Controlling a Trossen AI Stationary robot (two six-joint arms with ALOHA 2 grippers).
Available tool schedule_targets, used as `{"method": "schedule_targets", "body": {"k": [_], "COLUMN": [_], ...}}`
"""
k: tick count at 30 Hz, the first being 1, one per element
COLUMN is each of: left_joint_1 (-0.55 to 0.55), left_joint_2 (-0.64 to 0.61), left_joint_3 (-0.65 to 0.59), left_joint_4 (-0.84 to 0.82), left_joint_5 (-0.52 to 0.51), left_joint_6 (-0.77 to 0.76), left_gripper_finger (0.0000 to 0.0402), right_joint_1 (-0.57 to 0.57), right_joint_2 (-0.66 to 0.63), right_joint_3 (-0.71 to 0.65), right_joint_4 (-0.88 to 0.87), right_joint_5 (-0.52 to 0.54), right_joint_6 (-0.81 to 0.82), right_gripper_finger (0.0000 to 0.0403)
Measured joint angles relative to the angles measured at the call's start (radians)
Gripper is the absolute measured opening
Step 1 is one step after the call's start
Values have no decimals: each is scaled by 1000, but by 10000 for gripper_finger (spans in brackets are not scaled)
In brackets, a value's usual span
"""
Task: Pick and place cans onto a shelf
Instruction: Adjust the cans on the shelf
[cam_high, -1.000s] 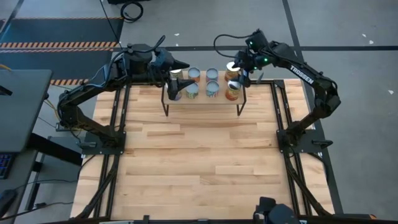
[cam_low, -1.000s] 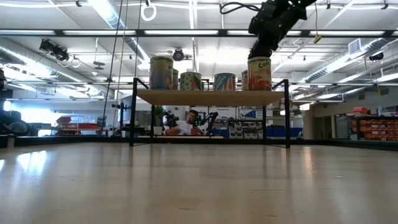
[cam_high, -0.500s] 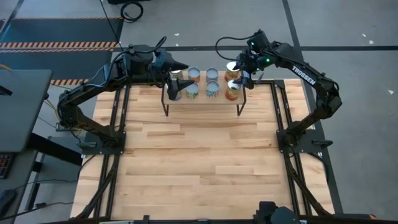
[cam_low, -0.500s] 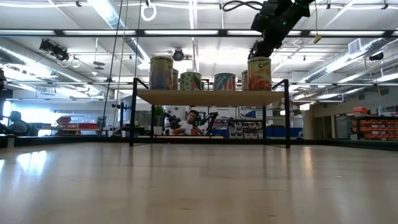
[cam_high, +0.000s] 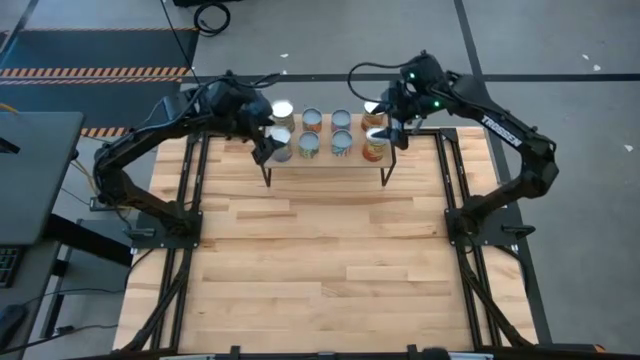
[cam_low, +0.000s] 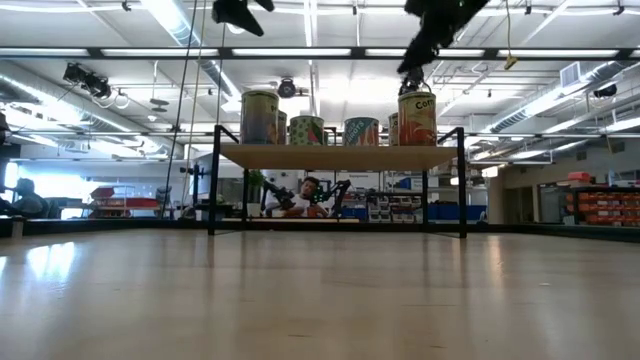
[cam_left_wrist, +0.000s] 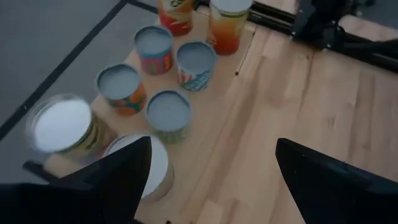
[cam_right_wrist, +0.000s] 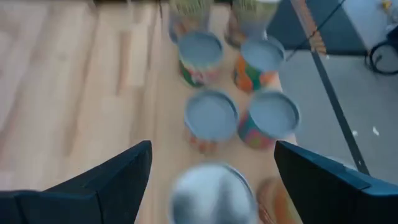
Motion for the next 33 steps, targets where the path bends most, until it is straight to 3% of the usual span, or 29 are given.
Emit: {"method": "schedule_targets", "body": {"k": [6,9,14,17,21,27,33], "left_joint_1": [46,78,92,97,130,185,211], "left_joint_2": [59,119,236,289,347,467,646], "left_joint_3": [0,0,0,6,53,247,508], "left_joint_4": [109,167,194,179,158,127,-119], "left_joint_5": [-31,-33,-24,21,180,239,234], "left_joint_6": [57,67,219,352,477,554,601], "left_gripper_finger": [348,348,348,348,348,348,348], "right_joint_1": [174,254,344,378,409,443,447], "right_joint_2": [-57,-77,-91,-95,-95,-93,-93], "right_joint_3": [0,0,0,0,0,0,0], "right_joint_4": [79,104,105,125,126,125,125], "right_joint_5": [59,138,230,263,309,364,370], "right_joint_6": [210,320,382,430,508,577,585], "right_gripper_finger": [347,347,347,347,347,347,347]}}
